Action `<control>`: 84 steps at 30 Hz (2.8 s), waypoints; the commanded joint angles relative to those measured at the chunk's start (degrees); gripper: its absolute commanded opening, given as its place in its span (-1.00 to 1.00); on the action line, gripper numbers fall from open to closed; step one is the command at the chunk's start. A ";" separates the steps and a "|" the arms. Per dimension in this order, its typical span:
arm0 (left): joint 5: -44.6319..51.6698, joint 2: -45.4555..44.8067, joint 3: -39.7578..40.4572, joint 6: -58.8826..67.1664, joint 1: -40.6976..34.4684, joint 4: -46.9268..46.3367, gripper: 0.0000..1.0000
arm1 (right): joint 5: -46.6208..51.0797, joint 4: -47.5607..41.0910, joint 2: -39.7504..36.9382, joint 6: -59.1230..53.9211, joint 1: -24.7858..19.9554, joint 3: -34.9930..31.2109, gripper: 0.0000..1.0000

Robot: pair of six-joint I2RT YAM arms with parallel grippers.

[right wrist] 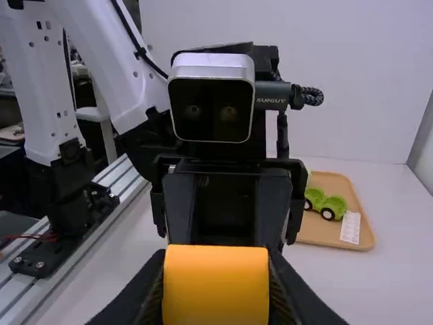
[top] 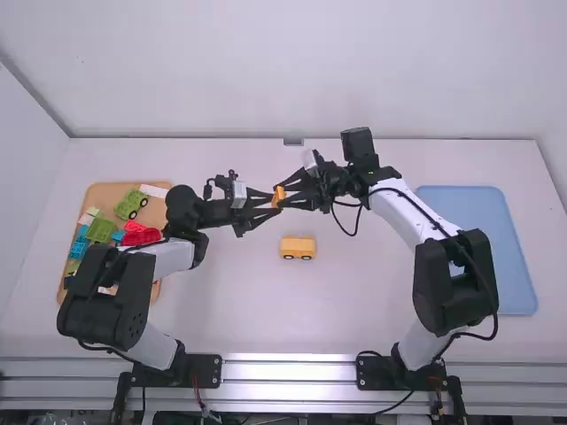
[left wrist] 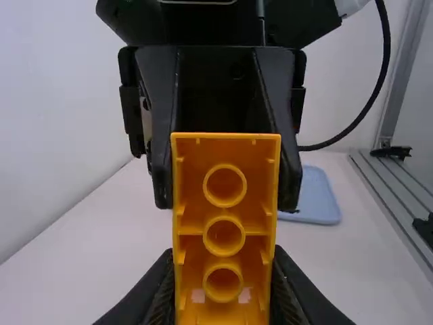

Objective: Assemble lego blocks to make yellow taxi

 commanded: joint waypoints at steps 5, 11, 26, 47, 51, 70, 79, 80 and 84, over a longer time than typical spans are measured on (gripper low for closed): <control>-0.44 0.02 0.70 -1.05 -0.20 1.60 0.20 | 2.97 0.09 0.44 0.20 0.39 -0.11 -0.68; -12.63 0.02 0.70 3.96 0.61 -8.83 0.98 | 28.72 5.46 -0.46 19.23 -0.37 -0.13 -0.74; -58.29 0.02 0.70 5.03 0.11 -25.83 0.98 | 81.61 -32.76 -1.22 5.77 1.64 -0.13 -0.58; -57.31 0.02 0.70 5.42 0.13 -27.76 0.98 | 92.32 -36.35 15.34 -13.42 8.20 -0.11 0.16; -57.31 0.02 0.70 5.42 0.13 -28.02 0.98 | 94.12 -35.10 15.21 -12.20 8.74 0.37 0.98; -16.00 0.02 1.53 41.16 0.57 -41.03 0.98 | 47.30 -31.39 2.64 -27.91 -10.34 -7.10 0.97; 0.72 2.45 6.19 72.04 0.13 -66.01 0.98 | 37.33 -9.92 2.62 -27.78 -18.12 -23.82 0.97; 0.96 2.73 6.23 72.11 0.11 -65.94 0.98 | 37.03 -8.50 2.62 -27.54 -18.29 -24.68 0.98; 3.52 6.23 6.32 72.02 0.11 -64.28 0.98 | 31.78 8.17 2.69 -24.37 -20.06 -34.01 0.97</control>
